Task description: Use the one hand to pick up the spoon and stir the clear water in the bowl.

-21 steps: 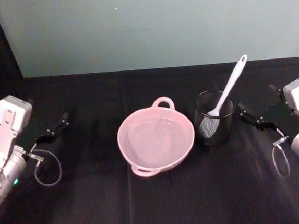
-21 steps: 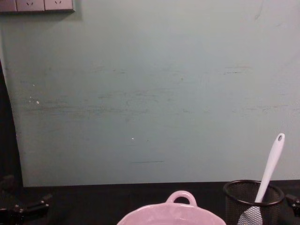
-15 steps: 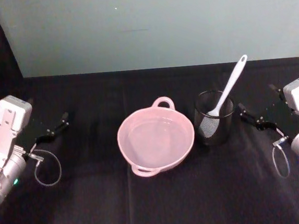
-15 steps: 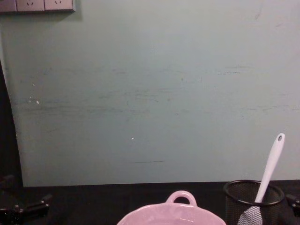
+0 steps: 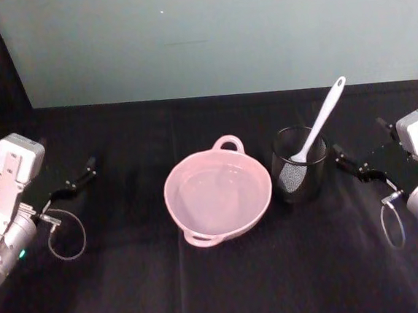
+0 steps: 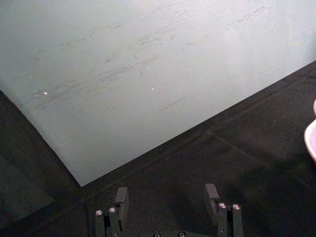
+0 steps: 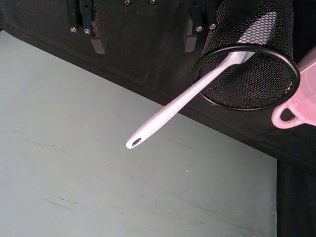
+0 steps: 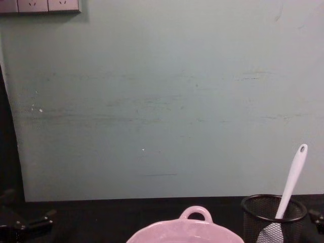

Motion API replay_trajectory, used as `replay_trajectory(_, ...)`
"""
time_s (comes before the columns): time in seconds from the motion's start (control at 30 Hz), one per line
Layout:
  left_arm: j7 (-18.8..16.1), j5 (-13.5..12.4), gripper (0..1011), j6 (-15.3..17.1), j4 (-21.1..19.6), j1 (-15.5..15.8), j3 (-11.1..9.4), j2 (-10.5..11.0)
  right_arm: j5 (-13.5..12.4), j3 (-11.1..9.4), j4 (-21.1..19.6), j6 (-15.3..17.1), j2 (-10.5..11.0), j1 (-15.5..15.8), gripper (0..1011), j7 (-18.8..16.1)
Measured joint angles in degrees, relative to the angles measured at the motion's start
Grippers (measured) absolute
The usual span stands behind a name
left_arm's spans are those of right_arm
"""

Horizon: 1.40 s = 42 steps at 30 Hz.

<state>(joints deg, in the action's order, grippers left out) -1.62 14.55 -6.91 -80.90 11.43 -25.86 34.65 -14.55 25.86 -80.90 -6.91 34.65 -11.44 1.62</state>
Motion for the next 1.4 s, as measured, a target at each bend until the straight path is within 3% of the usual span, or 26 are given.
replay_trajectory(0.33,0.0,0.0,1011,0.0,0.0,0.0,0.0,0.0,0.15,-0.14,-0.43,0.22,0.11,0.14,1002,0.0)
replay_trajectory(0.5,0.0,0.0,1011,0.0,0.0,0.0,0.0,0.0,0.36,-1.81,-3.44,1.56,1.13,1.78,1003,0.25)
replay_trajectory(0.63,0.0,0.0,1011,0.0,0.0,0.0,0.0,0.0,-1.15,-4.01,-6.06,2.18,2.16,3.67,1002,0.14)
replay_trajectory(0.8,0.0,0.0,1011,0.0,0.0,0.0,0.0,0.0,-8.96,-8.41,-10.3,3.86,3.19,6.87,1003,-4.14)
replay_trajectory(0.83,0.0,0.0,1011,0.0,0.0,0.0,0.0,0.0,-12.37,-9.91,-11.19,4.83,3.22,7.63,1003,-6.1)
replay_trajectory(0.93,0.0,0.0,1011,0.0,0.0,0.0,0.0,0.0,-18.05,-12.15,-12.38,6.99,3.06,8.38,1002,-9.27)
replay_trajectory(0.97,0.0,0.0,1011,0.0,0.0,0.0,0.0,0.0,-21.44,-13.36,-12.93,8.86,2.82,8.65,1002,-11.15)
replay_trajectory(1.03,0.0,0.0,1011,0.0,0.0,0.0,0.0,0.0,-25.41,-14.76,-13.39,11.7,2.4,8.56,1002,-13.32)
replay_trajectory(1.17,0.0,0.0,1011,0.0,0.0,0.0,0.0,0.0,-31.14,-16.22,-13.14,16.7,1.5,7.35,1003,-16.27)
replay_trajectory(1.3,0.0,0.0,1011,0.0,0.0,0.0,0.0,0.0,-38.42,-16.57,-10.51,23.7,0.25,3.89,1002,-18.79)
replay_trajectory(1.37,0.0,0.0,1011,0.0,0.0,0.0,0.0,0.0,-41.18,-16.32,-8.57,26.44,-0.55,1.85,1002,-19.24)
replay_trajectory(1.4,0.0,0.0,1011,0.0,0.0,0.0,0.0,0.0,-41.18,-16.32,-8.57,26.44,-0.55,1.85,1002,-19.24)
